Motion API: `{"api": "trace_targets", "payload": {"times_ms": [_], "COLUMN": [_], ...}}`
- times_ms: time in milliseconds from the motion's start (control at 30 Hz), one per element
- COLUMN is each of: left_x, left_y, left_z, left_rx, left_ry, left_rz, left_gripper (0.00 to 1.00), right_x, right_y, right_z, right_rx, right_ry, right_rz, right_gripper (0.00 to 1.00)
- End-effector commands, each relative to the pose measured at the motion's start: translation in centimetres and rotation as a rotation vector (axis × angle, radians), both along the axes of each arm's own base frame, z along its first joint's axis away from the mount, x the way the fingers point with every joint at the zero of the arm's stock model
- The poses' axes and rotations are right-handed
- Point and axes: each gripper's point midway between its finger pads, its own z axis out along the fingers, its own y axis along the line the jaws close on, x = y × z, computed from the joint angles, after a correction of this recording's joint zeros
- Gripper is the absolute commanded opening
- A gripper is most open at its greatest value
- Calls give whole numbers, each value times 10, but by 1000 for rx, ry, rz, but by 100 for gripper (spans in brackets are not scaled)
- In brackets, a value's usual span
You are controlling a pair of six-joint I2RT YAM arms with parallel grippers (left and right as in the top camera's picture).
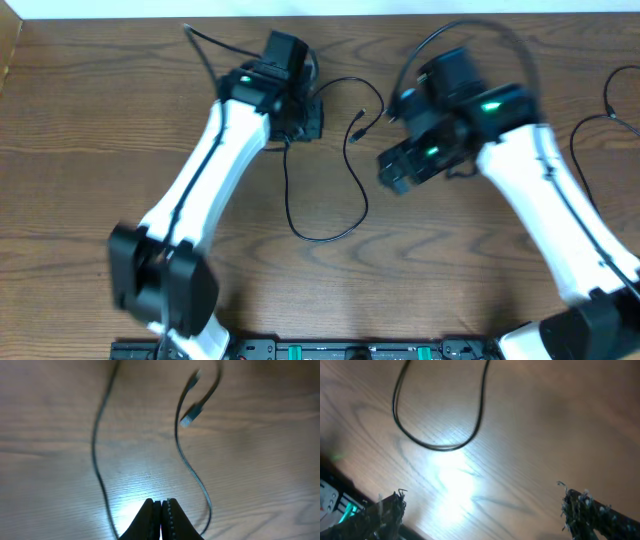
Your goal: Untangle cables
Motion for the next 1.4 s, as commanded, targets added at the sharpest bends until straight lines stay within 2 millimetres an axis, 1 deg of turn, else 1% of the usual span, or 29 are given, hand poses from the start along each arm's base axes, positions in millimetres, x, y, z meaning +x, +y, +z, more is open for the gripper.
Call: {"api": "trace_targets", "payload": {"times_ms": [0,33,67,100,133,200,300,367,400,433,467,500,533,600,700,733,800,833,900,1000,1033,1133,1200,1267,1300,1333,1367], "left_x": [-4,-8,-11,-16,-20,-29,-39,-44,-46,-47,-49,-51,-52,-55,-57,-57,-59,-60,-61,-65,-66,-70,-70,-70,-70,-70,-70], "left_y": [20,26,30,34,36,39,43,45,45,46,46,46,45,43,40,39,36,35,32,27,25,23,23,23,23,23,23], "left_z": [75,89,99,111,120,133,145,150,153,154,156,157,158,161,162,162,161,161,161,160,159,157,156,157,157,157,157], "left_rx": [36,46,52,51,48,38,30,26,24,23,20,14,9,-5,-21,-23,-24,-24,-26,-27,-26,-24,-22,-22,-23,-23,-23], "left_ry": [-217,-255,-284,-312,-332,-361,-384,-396,-401,-404,-405,-407,-409,-411,-410,-409,-406,-405,-403,-397,-393,-380,-377,-379,-379,-380,-380], "left_rz": [-7,7,17,24,28,30,29,30,30,30,29,26,24,16,6,2,-7,-11,-22,-39,-44,-54,-55,-55,-55,-55,-55], "left_gripper": [8,9,9,9,9,9,10,10,9,10,9,10,10,10,10,10,10,10,10,10,10,10,10,10,10,10,10], "right_x": [-28,-33,-39,-44,-51,-62,-79,-87,-90,-92,-93,-93,-92,-88,-77,-74,-67,-62,-52,-41,-39,-39,-43,-43,-43,-42,-42], "right_y": [20,25,30,34,40,50,62,66,67,68,68,65,63,59,55,55,54,53,52,53,53,51,49,48,49,49,49], "right_z": [-48,-56,-66,-72,-80,-92,-105,-113,-117,-122,-125,-129,-132,-134,-134,-134,-134,-134,-134,-136,-138,-149,-156,-158,-157,-157,-157], "right_rx": [-20,-22,-23,-24,-25,-27,-33,-35,-35,-33,-33,-39,-45,-56,-58,-54,-52,-54,-47,-5,10,37,42,46,49,51,53], "right_ry": [143,154,167,178,189,200,216,228,231,234,235,234,232,226,207,202,179,163,127,102,99,105,117,119,118,117,117], "right_rz": [-68,-74,-86,-99,-107,-103,-96,-108,-115,-128,-144,-170,-195,-245,-345,-373,-453,-504,-603,-734,-771,-839,-871,-881,-880,-881,-881], "right_gripper": [99,97,88,76,72,78,78,77,76,72,65,60,59,63,62,64,71,71,66,61,59,59,62,64,61,49,34]}}
